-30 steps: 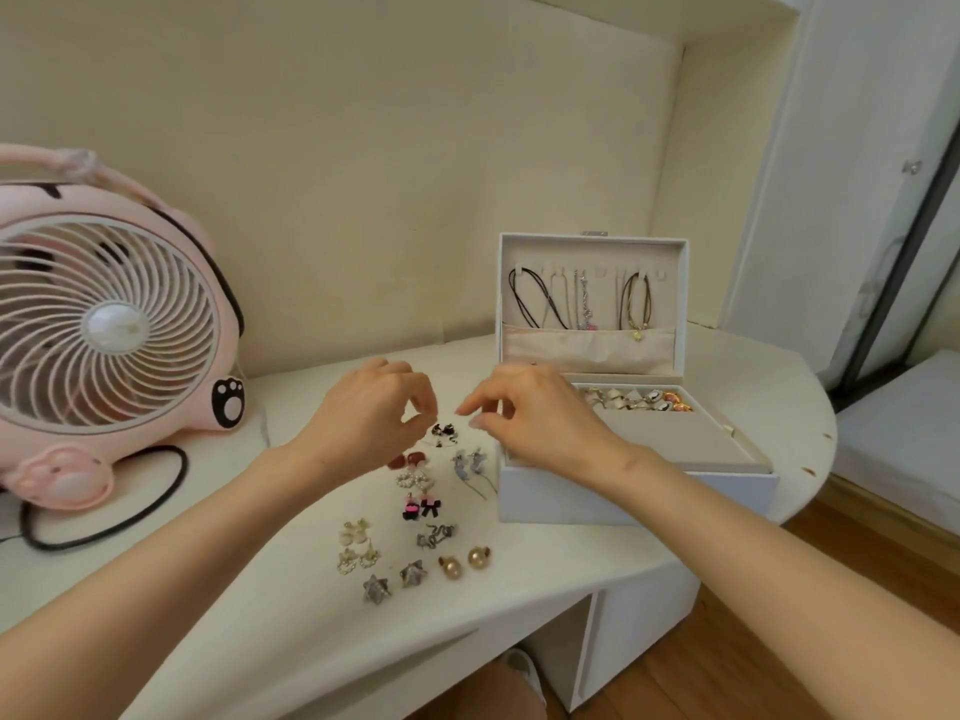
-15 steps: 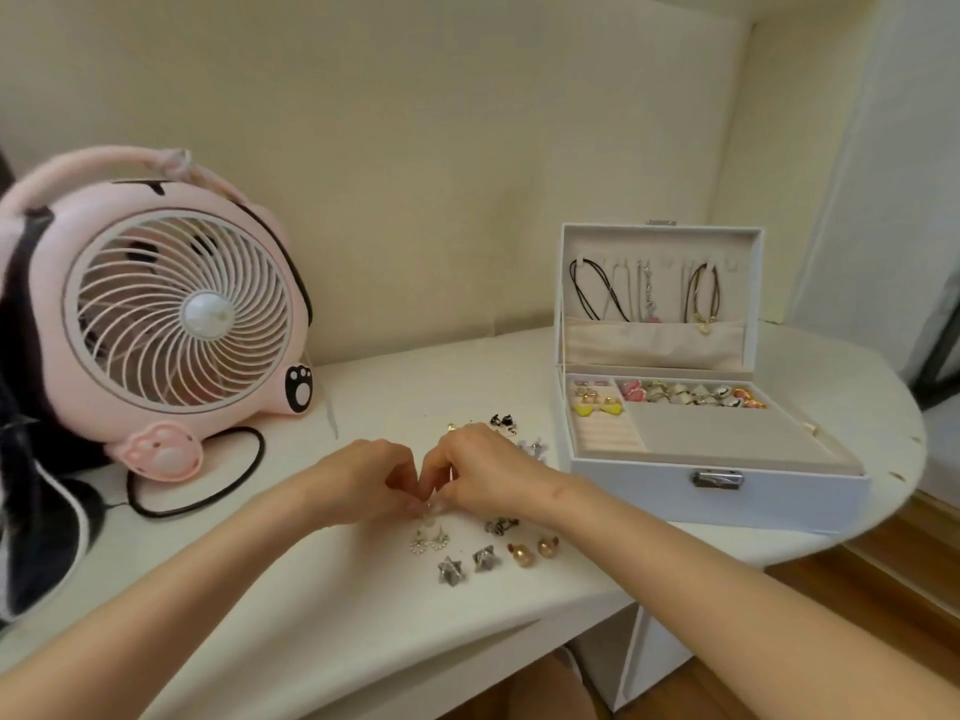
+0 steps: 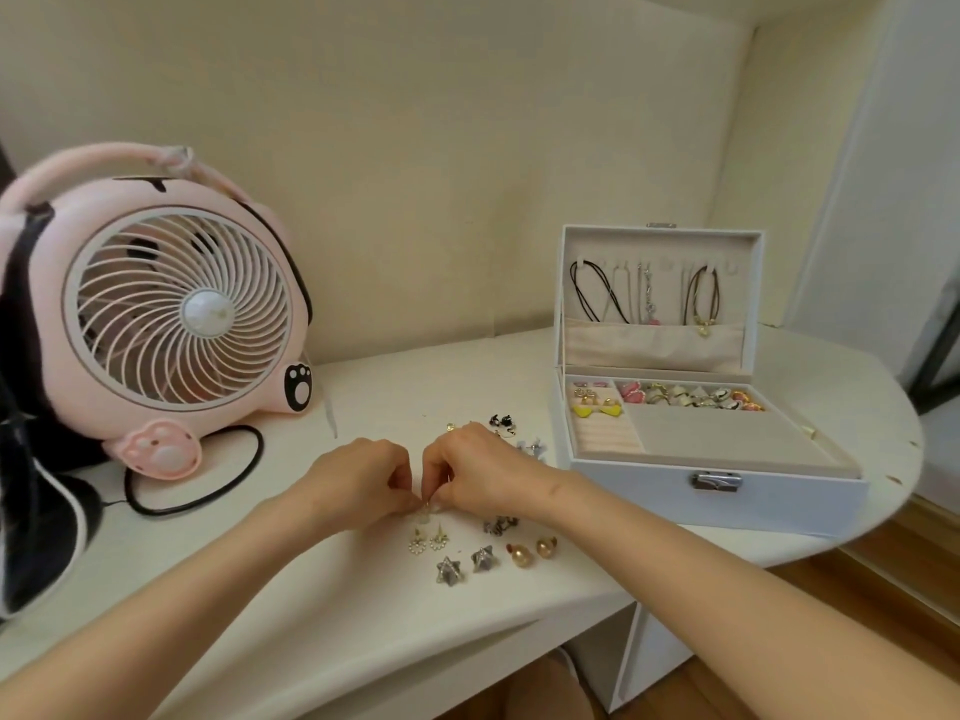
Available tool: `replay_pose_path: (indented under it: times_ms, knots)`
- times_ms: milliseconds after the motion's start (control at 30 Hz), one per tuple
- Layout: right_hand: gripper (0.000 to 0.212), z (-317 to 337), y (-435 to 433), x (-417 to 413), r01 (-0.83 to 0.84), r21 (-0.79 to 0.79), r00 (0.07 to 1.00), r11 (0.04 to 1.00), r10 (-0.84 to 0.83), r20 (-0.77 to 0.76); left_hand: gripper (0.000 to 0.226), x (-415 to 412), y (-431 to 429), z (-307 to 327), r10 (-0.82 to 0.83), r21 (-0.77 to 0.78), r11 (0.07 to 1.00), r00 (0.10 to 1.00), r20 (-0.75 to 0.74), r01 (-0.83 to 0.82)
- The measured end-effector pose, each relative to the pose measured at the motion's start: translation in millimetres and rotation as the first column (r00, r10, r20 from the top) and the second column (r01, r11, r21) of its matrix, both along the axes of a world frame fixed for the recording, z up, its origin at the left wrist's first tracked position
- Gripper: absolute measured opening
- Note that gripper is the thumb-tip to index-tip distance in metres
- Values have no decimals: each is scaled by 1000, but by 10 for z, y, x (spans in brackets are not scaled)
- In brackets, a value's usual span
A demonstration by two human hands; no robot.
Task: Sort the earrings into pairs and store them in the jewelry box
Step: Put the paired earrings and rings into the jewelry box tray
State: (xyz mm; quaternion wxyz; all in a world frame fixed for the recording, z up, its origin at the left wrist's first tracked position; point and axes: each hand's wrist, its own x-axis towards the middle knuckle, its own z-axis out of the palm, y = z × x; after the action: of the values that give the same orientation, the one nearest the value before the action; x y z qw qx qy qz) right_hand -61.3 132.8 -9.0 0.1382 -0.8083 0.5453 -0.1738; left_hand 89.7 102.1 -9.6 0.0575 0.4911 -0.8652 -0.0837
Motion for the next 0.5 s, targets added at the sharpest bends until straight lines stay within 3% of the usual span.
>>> replay_pose_path:
  times_ms: [200, 500]
  knots:
    - [10, -8, 7, -8, 27, -24, 999, 999, -26, 30, 22, -3, -9, 25, -19, 62, 998, 999, -48, 22]
    - [9, 157, 83, -130, 88, -76, 989, 993, -78, 125, 27, -5, 7, 152, -173, -64, 985, 957, -232, 163]
